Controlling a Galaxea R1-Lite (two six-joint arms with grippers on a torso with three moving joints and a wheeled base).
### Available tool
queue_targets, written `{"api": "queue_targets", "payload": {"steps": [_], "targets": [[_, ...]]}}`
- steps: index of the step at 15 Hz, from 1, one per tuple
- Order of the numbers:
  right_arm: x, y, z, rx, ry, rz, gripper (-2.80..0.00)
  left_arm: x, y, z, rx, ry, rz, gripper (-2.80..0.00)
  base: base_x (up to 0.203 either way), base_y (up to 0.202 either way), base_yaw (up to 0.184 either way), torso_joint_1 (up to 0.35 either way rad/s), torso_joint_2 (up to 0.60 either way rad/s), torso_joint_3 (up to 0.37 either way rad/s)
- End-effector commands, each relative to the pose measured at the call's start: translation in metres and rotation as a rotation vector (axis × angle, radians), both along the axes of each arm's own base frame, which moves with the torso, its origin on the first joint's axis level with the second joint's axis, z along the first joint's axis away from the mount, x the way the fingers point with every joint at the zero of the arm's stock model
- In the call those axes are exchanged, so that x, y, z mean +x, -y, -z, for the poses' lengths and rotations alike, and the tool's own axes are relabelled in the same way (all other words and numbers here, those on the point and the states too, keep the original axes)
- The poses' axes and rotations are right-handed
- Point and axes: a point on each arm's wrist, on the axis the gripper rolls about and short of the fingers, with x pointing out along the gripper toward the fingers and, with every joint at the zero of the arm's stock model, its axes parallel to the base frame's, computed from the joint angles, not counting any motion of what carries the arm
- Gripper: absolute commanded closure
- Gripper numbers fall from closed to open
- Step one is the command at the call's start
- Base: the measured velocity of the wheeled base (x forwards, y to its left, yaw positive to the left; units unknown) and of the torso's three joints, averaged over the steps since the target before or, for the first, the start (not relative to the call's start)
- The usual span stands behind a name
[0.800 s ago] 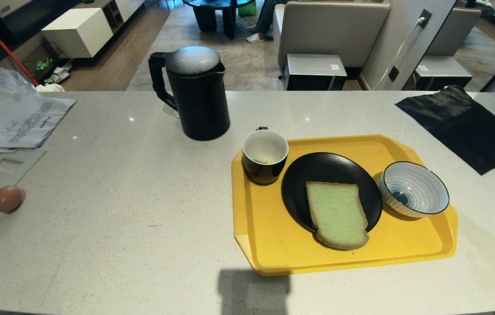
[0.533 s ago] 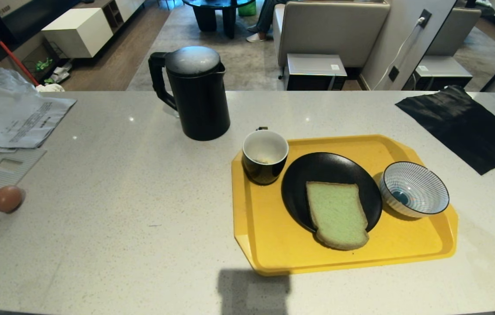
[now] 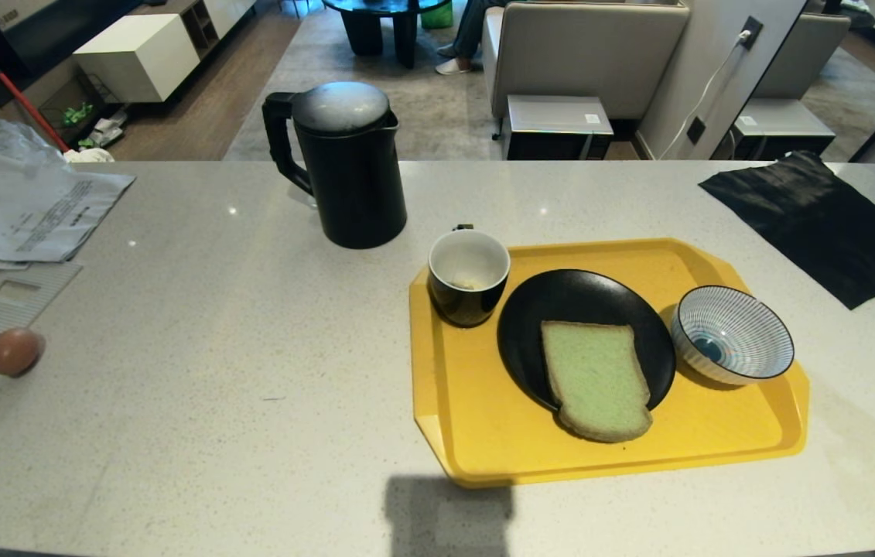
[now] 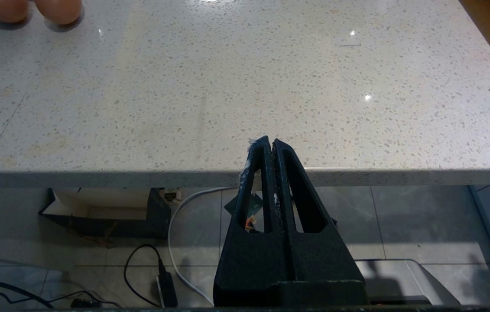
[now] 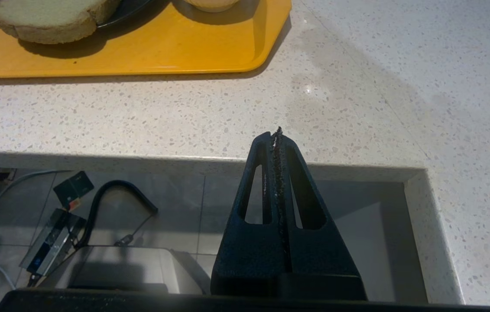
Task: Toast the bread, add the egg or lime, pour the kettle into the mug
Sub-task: Pick up the bread slice
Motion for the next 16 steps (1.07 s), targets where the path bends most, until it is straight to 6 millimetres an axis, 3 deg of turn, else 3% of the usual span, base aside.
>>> {"api": "queue_targets", "payload": {"steps": [1,11,13,16], "targets": [[0.000,0.000,0.000,0.000,0.000,0.000,0.00,0.001,0.000,0.004,0.000,-0.013,0.000,0.00,0.000,0.000,0.000,0.000,0.00,0.000],[0.004,0.000,-0.002,-0.018,-0.056,-0.006,0.00,0.001,0.000,0.004,0.000,-0.013,0.000,0.00,0.000,0.000,0.000,0.000,0.00,0.000],[0.005,0.000,-0.025,-0.014,-0.053,-0.009,0.00,0.001,0.000,0.004,0.000,-0.013,0.000,0.00,0.000,0.000,0.000,0.000,0.00,0.000],[0.004,-0.001,-0.082,0.018,-0.011,-0.045,0.00,0.001,0.000,0.004,0.000,-0.013,0.000,0.00,0.000,0.000,0.000,0.000,0.00,0.000]]}}
